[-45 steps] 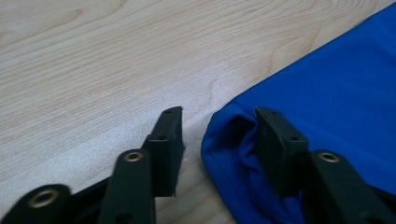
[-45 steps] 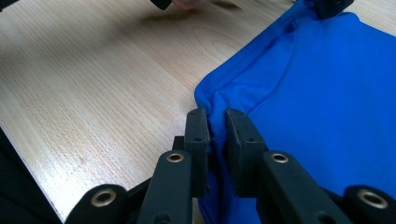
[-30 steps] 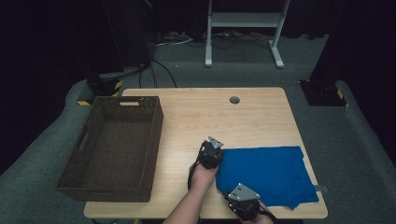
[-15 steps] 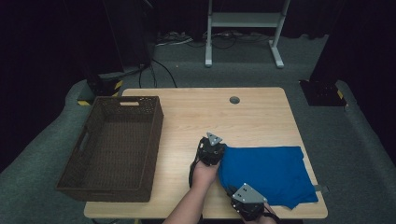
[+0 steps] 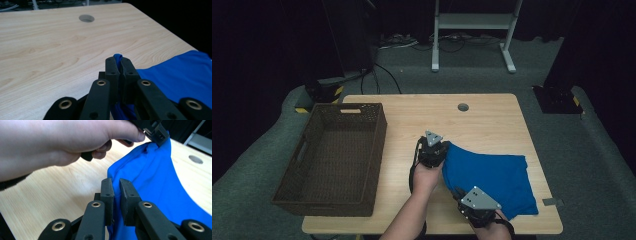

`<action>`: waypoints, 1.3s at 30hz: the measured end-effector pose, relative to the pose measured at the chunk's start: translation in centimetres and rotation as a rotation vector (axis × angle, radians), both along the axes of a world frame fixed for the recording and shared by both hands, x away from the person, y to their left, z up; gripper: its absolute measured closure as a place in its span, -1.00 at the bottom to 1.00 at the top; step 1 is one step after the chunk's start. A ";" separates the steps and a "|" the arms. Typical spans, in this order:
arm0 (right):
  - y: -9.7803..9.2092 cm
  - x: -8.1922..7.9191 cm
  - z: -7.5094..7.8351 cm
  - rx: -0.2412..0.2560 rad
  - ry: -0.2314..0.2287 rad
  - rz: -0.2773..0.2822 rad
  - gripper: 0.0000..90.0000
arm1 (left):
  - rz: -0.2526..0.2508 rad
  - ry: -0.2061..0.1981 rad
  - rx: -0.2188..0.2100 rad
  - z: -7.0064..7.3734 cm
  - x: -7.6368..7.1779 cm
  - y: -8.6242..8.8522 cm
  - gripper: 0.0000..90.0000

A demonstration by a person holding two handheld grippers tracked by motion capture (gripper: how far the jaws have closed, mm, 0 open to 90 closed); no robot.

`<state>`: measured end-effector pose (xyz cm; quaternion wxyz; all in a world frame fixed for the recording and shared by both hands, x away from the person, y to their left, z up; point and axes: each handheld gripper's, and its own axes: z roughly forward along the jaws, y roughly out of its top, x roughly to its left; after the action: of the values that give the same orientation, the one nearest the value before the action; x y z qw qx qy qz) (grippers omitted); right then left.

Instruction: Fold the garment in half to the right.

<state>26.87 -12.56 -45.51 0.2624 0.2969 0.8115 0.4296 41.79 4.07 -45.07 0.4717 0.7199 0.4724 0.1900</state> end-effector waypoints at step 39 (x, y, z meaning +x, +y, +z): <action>3.9 0.4 1.4 0.021 -0.024 0.075 0.82 | 0.113 -0.026 0.121 2.4 -1.5 5.3 0.90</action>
<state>27.29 -8.64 -44.15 0.2528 0.2640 0.8141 0.4513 40.33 9.33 -42.65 0.4220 0.7166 0.4939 0.2539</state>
